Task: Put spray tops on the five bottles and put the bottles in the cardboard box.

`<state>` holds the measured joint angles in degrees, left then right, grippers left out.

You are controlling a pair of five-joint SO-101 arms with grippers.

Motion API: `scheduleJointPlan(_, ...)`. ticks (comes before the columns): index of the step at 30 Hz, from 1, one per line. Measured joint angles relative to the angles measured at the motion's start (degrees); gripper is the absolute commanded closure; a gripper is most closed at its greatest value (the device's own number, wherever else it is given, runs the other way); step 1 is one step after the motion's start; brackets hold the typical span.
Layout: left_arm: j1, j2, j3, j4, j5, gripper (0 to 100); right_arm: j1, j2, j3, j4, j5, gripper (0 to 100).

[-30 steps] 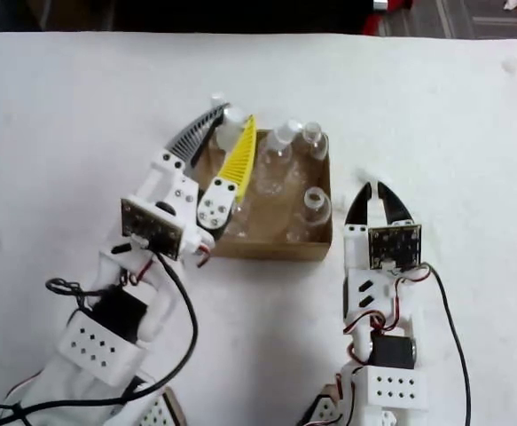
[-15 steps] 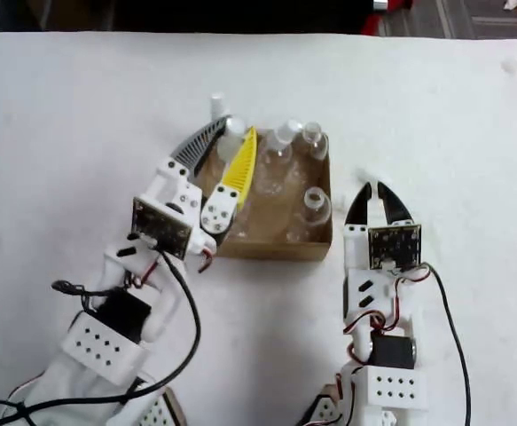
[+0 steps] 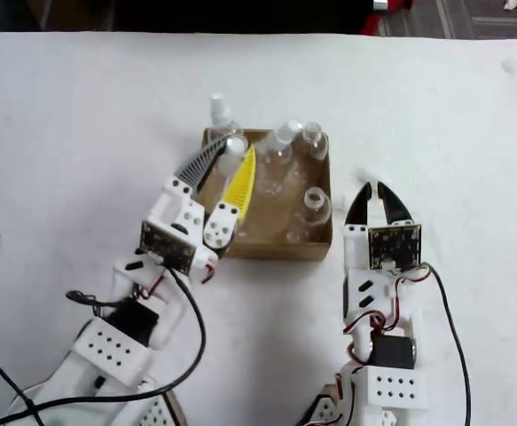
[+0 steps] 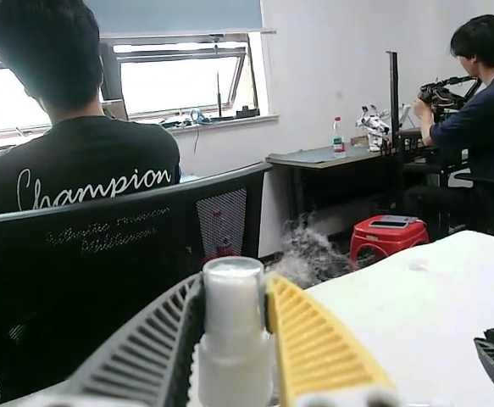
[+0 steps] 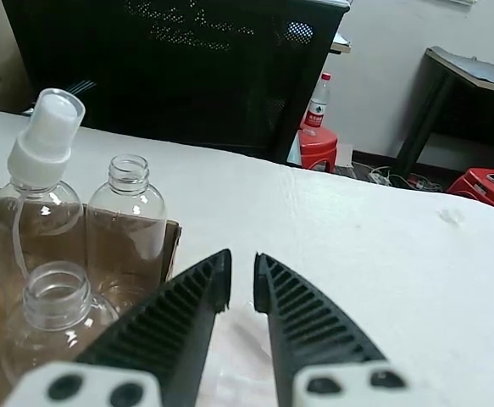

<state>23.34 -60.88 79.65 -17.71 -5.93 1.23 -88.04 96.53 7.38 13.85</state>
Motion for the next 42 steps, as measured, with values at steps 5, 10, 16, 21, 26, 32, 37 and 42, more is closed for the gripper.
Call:
scheduleJointPlan(5,0.0,0.0,0.9,-0.4,1.1,98,0.0,0.0,0.0,0.0,0.0,96.0)
scheduleJointPlan(10,-0.2,0.0,0.9,-0.4,10.5,98,0.0,0.0,0.0,0.0,0.0,96.0)
scheduleJointPlan(16,-0.2,0.0,4.2,-0.6,12.2,98,0.0,0.0,0.0,0.0,0.0,96.0)
scheduleJointPlan(21,-1.1,0.0,5.5,-0.6,12.2,98,0.0,0.0,0.0,0.0,0.0,96.0)
scheduleJointPlan(26,-3.0,0.0,7.3,-0.7,12.2,98,0.0,0.0,0.0,0.0,0.0,96.0)
scheduleJointPlan(32,-3.0,0.0,9.8,-0.7,12.2,98,0.0,0.0,0.0,0.0,0.0,96.0)
scheduleJointPlan(37,-3.0,0.0,9.8,-0.7,12.5,98,0.0,0.0,0.0,0.0,0.0,96.0)
scheduleJointPlan(42,-3.0,0.0,9.8,-0.7,12.7,98,0.0,0.0,0.0,0.0,0.0,96.0)
